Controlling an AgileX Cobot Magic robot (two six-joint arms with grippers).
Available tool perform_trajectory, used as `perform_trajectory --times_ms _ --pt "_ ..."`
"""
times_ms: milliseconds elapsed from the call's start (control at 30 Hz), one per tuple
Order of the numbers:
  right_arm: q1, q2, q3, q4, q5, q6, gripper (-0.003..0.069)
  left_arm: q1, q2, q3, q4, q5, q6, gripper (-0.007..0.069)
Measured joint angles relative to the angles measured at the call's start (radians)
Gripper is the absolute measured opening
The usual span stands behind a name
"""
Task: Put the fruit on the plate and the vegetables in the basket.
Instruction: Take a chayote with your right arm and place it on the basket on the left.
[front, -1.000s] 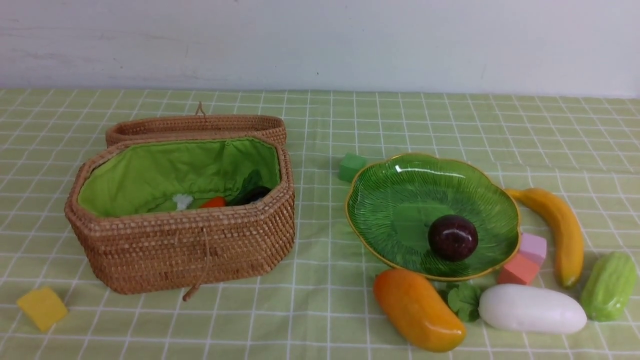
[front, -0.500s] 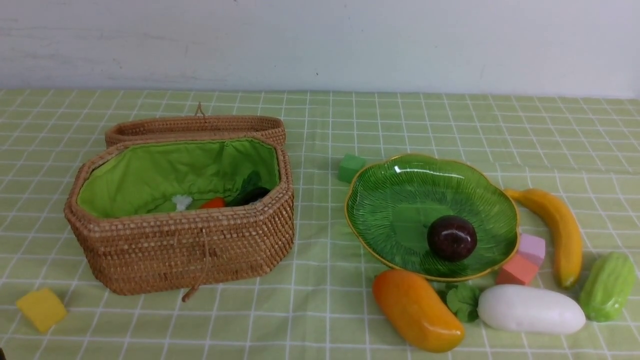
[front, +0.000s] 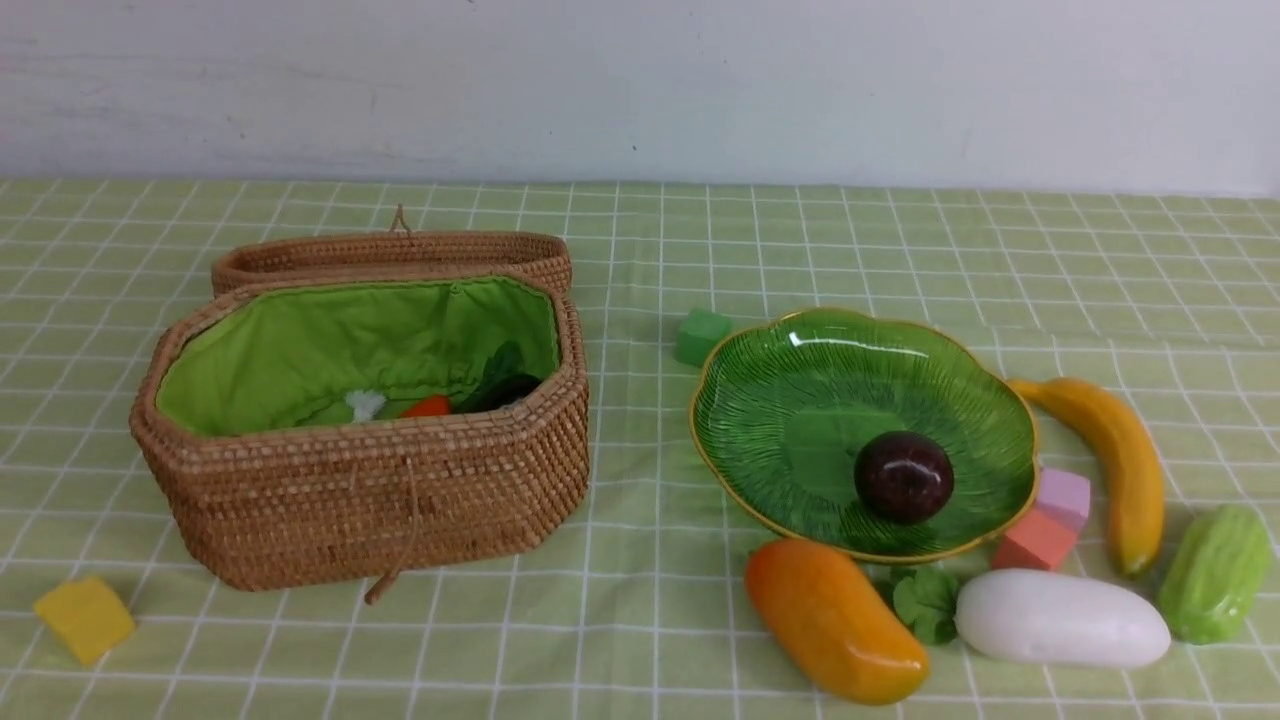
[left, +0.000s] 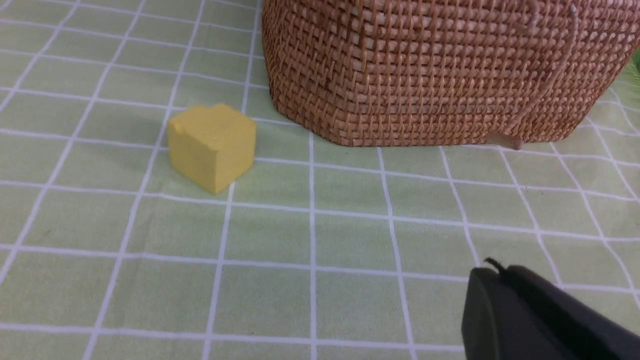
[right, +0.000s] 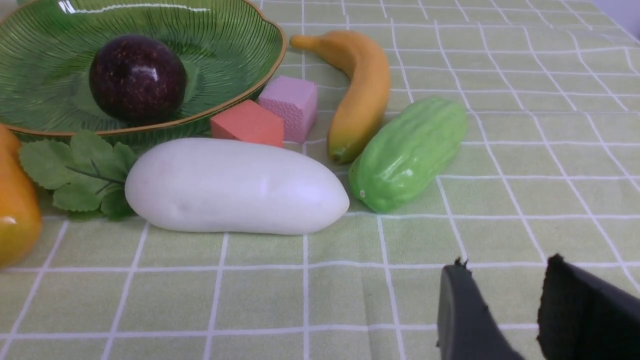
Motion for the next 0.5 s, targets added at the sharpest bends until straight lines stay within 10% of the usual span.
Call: perform_trajectory --times_ms 500 --pt "0.0 0.0 0.0 0.0 0.0 0.0 0.0241 0.0 0.0 0.001 0.0 -0.002 -0.002 -0.0003"
